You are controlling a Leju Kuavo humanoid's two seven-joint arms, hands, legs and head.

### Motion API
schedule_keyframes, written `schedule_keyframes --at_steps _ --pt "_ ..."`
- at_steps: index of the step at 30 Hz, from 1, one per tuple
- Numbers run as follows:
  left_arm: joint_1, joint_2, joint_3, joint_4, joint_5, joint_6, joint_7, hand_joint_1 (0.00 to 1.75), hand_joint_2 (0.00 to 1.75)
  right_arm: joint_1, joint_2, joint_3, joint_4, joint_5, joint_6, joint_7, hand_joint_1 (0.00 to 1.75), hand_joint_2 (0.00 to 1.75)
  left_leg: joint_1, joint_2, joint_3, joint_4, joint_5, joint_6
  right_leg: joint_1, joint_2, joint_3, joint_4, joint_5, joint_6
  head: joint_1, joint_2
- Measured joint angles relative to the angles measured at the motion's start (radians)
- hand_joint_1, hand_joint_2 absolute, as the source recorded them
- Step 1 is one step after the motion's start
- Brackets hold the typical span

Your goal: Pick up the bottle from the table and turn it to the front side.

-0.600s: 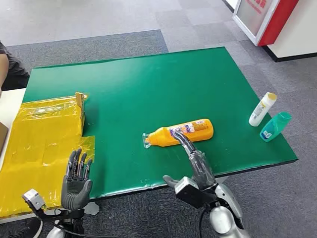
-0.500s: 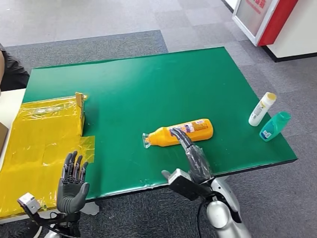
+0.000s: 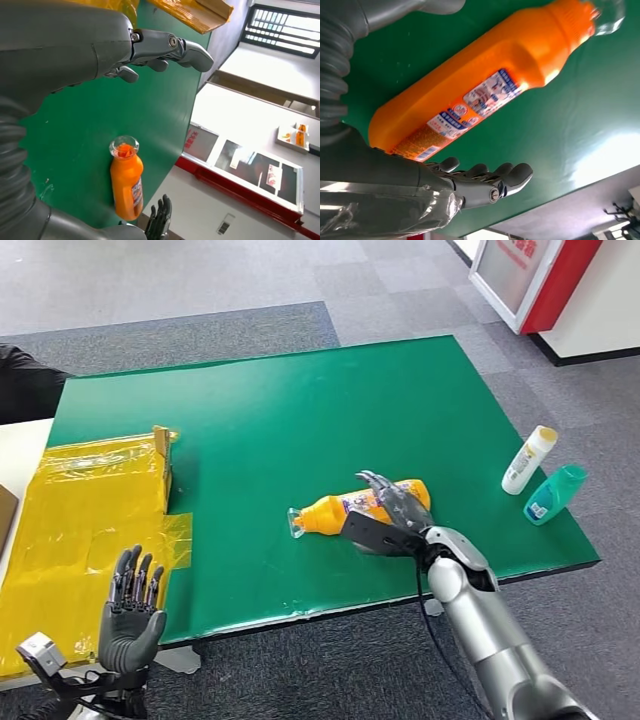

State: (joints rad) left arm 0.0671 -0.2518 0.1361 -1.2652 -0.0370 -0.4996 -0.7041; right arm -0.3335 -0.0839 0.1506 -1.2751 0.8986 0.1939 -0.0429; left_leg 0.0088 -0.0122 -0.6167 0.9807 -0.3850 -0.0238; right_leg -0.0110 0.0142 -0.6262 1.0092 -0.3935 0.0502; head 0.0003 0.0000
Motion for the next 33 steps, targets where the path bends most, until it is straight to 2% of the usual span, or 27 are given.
schedule_keyframes --at_steps 8,19,24,33 --pt "-0.013 0.014 -0.008 0.007 0.014 -0.005 0.0 0.0 1.75 -0.218 -0.048 0.048 0.256 0.042 0.064 0.043 0.0 1.75 0.0 0.0 0.0 0.0 0.001 0.0 0.0 0.0 -0.001 0.0 0.001 -0.001 0.0 0.0" --pt "-0.03 0.028 -0.019 0.022 0.034 -0.031 0.0 0.0 1.75 -0.458 -0.092 0.155 0.582 0.051 0.292 0.044 0.0 1.75 0.0 0.0 0.0 0.0 0.001 0.0 0.0 0.0 -0.001 0.0 0.001 0.0 0.0 0.0" --pt "-0.036 0.033 -0.026 0.03 0.035 -0.037 0.0 0.0 1.75 -0.504 -0.099 0.191 0.667 0.052 0.316 0.038 0.0 1.75 0.0 0.0 0.0 0.0 0.001 0.0 0.0 0.0 -0.001 0.0 0.001 0.0 0.0 0.0" --pt "-0.039 0.038 -0.028 0.038 0.035 -0.037 0.0 0.0 1.75 -0.53 -0.103 0.217 0.725 0.052 0.318 0.037 0.0 1.75 0.0 0.0 0.0 0.0 0.001 0.0 0.0 0.0 -0.001 0.0 0.001 0.0 0.0 0.0"
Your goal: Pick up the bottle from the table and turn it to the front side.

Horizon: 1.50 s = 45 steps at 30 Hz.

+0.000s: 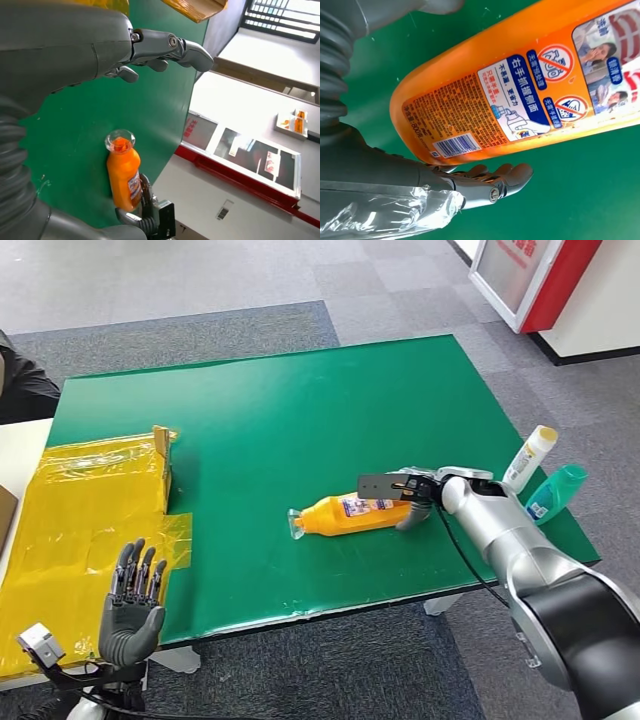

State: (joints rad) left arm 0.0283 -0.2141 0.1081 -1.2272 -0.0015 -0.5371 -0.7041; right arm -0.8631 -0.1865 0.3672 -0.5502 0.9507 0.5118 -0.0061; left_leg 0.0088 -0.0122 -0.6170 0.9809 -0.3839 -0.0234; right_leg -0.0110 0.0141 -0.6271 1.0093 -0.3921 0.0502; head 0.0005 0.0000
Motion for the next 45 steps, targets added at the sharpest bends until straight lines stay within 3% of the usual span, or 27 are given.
schedule_keyframes --at_steps 8,9,12,13,24,37,40,45 --pt "0.0 0.003 -0.001 0.003 0.0 -0.001 0.0 0.0 1.75 -0.009 0.0 0.006 0.022 -0.001 0.0 -0.002 0.0 1.75 0.0 0.0 0.0 0.0 0.0 0.0 0.0 0.0 0.0 0.0 0.0 0.0 0.0 0.0" --pt "-0.001 0.003 -0.001 0.003 0.001 -0.001 0.0 0.0 1.75 -0.009 0.0 0.006 0.024 -0.003 -0.001 -0.003 0.12 1.75 0.0 0.0 0.0 0.0 0.0 0.0 0.0 0.0 0.0 0.0 0.0 0.0 0.0 0.0" --pt "-0.003 0.003 -0.004 0.005 0.002 -0.003 0.0 0.0 1.75 -0.011 0.0 0.009 0.033 -0.011 -0.004 -0.009 1.43 1.75 0.0 0.0 0.0 0.0 0.0 0.0 0.0 0.0 0.0 0.0 0.0 0.0 0.0 0.0" --pt "-0.005 0.003 -0.006 0.006 0.002 -0.003 0.0 0.0 1.75 -0.012 0.0 0.011 0.036 -0.014 -0.007 -0.012 1.75 1.75 0.0 0.0 0.0 0.0 0.0 0.0 0.0 0.0 0.0 0.0 0.0 0.0 0.0 0.0" --pt "-0.01 0.004 -0.009 0.013 0.01 0.009 0.0 0.0 1.75 0.008 -0.009 0.044 0.017 -0.087 -0.102 -0.06 1.75 1.75 0.0 0.0 0.0 0.0 0.0 0.0 0.0 0.0 0.0 0.0 0.0 0.0 0.0 0.0" --pt "-0.009 0.01 -0.003 0.013 0.004 0.016 0.0 0.0 1.75 0.063 -0.035 0.078 -0.088 -0.154 -0.124 -0.042 1.75 1.75 0.0 0.0 0.0 0.0 0.0 0.0 0.0 0.0 0.0 0.0 0.0 0.0 0.0 0.0" --pt "-0.002 0.011 0.004 0.012 0.009 0.012 0.0 0.0 1.75 0.113 -0.052 0.093 -0.202 -0.252 -0.19 -0.065 1.75 1.75 0.0 0.0 0.0 0.0 0.0 0.0 0.0 0.0 0.0 0.0 0.0 0.0 0.0 0.0" --pt "0.019 0.011 0.018 -0.018 -0.015 0.014 0.0 0.0 1.75 0.277 -0.056 0.079 -0.483 -0.403 -0.302 -0.071 1.75 1.75 0.0 0.0 0.0 0.0 -0.001 -0.001 0.001 0.0 0.0 0.0 -0.001 -0.001 0.0 0.0"
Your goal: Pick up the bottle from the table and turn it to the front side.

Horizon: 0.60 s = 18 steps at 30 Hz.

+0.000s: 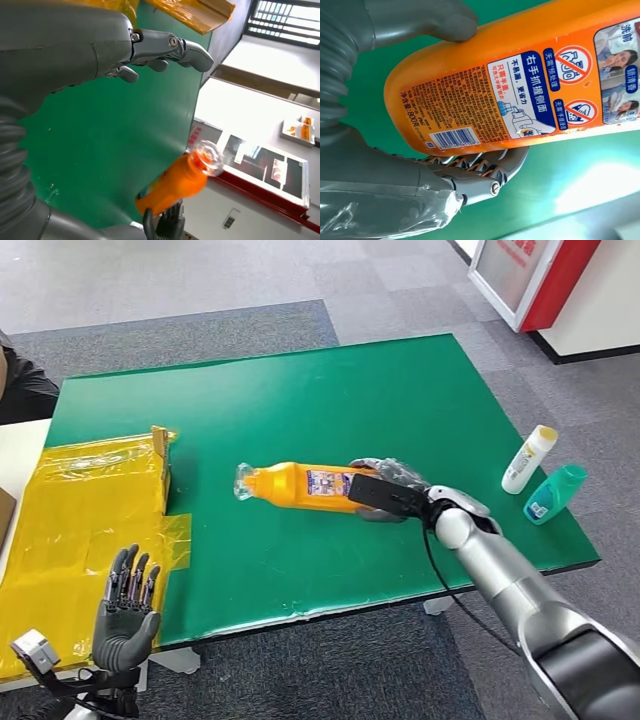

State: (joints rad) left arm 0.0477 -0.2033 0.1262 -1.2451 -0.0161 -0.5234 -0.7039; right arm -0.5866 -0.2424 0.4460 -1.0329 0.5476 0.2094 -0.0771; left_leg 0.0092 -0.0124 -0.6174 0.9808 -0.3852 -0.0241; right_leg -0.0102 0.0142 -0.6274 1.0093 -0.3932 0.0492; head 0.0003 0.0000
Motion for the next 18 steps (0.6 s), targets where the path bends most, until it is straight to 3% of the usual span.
schedule_keyframes --at_steps 7,18 --pt "-0.002 0.001 -0.033 -0.118 -0.046 0.066 0.085 0.0 1.75 0.17 0.083 -0.001 -0.215 -0.012 -0.061 -0.046 1.75 1.75 0.001 0.0 0.0 0.0 0.0 -0.001 0.001 0.0 0.0 0.0 -0.001 -0.001 0.0 0.0" --pt "-0.072 0.027 -0.187 -0.275 -0.064 0.156 0.331 0.0 1.75 0.27 0.238 0.0 -0.245 0.024 -0.102 -0.12 1.75 1.75 0.001 0.0 0.0 0.0 0.001 -0.001 0.001 0.0 0.0 0.0 0.001 -0.001 0.0 0.0"
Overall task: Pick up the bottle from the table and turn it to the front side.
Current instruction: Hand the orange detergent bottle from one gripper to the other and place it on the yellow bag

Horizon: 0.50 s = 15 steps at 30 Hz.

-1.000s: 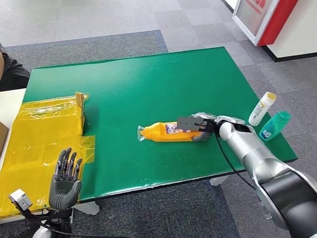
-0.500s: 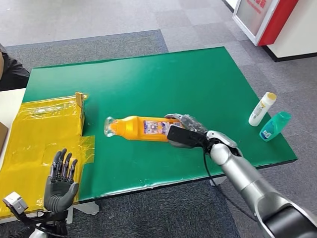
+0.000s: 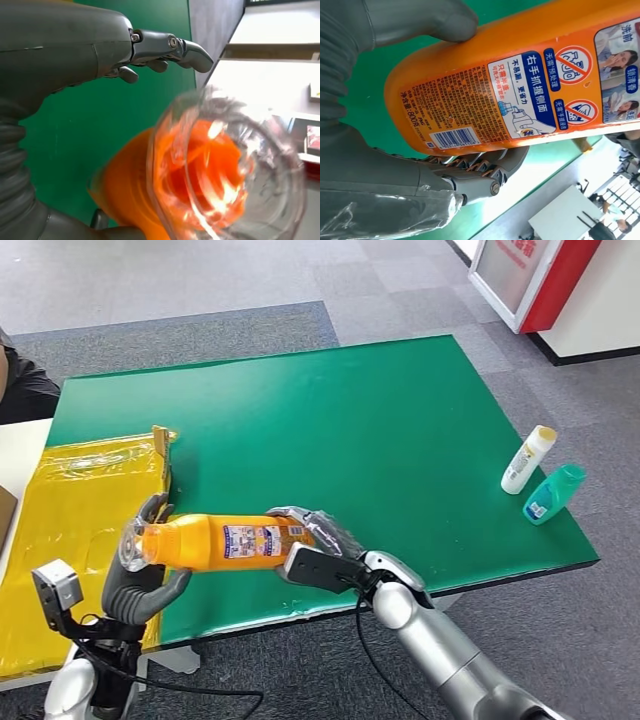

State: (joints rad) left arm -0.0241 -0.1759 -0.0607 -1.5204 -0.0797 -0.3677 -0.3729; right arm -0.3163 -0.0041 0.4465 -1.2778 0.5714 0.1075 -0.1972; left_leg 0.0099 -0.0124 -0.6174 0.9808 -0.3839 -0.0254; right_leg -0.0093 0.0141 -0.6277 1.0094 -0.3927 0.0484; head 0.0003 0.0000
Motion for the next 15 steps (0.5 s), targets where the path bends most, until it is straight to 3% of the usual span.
schedule_keyframes --at_steps 7,15 --pt "-0.024 0.033 -0.125 -0.012 -0.003 0.02 0.052 0.0 1.75 0.003 0.054 -0.018 0.003 0.021 -0.012 -0.006 1.75 1.75 0.0 0.0 0.0 0.0 0.0 0.0 0.0 0.0 0.0 0.0 0.0 0.0 0.0 0.0" --pt "-0.043 0.06 -0.194 -0.012 -0.025 0.053 0.058 0.01 1.75 0.002 0.076 -0.044 0.016 0.028 -0.014 -0.011 1.75 1.75 0.0 0.0 0.0 0.0 0.0 0.0 0.0 0.0 0.0 0.0 0.0 0.0 0.0 0.0"
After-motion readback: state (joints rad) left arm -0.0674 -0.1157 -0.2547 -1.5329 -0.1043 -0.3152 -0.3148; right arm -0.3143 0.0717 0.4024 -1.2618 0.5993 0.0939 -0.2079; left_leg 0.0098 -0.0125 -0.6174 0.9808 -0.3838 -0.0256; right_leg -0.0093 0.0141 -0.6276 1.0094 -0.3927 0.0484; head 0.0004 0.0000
